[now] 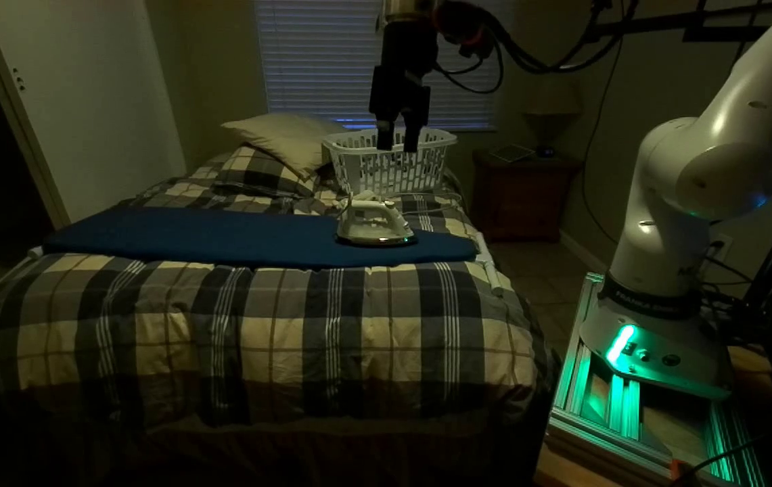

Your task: Press the pressing iron power button

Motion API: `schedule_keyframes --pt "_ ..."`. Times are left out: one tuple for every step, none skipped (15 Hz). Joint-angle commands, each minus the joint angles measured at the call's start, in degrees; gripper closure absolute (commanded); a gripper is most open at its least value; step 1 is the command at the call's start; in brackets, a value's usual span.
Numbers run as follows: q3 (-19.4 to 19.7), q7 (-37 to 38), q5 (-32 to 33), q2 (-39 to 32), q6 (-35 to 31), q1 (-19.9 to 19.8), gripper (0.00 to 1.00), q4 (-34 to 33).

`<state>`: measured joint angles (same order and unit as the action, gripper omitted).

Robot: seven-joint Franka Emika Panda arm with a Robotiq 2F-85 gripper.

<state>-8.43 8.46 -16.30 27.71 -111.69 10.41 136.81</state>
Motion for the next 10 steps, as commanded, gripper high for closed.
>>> schedule_keyframes --pt "1.29 -5.56 5.34 -1.85 -5.67 -2.84 0.00 4.57" --pt "2.12 -8.84 6.89 -3.05 -8.48 -3.27 0.00 5.49" --pt "2.63 -11.78 9.46 -4.22 -10.81 -3.86 0.00 5.93" --pt "3.28 -14.74 12.49 -5.84 -12.66 -4.55 0.00 6.08" --pt "4.01 -17.00 14.92 -7.23 -14.60 -5.13 0.00 6.46" --pt "4.69 -18.88 18.06 -8.97 -16.16 -6.09 0.00 6.48" --pt "5.37 -20.31 21.28 -10.48 -16.93 -7.14 0.00 6.41" --pt "5.91 -20.94 24.88 -11.91 -18.04 -8.39 0.00 6.37" --pt "6.44 -21.09 28.58 -13.23 -18.93 -9.67 0.00 6.22" --pt "6.94 -20.91 32.32 -14.40 -20.09 -10.87 0.00 6.16"
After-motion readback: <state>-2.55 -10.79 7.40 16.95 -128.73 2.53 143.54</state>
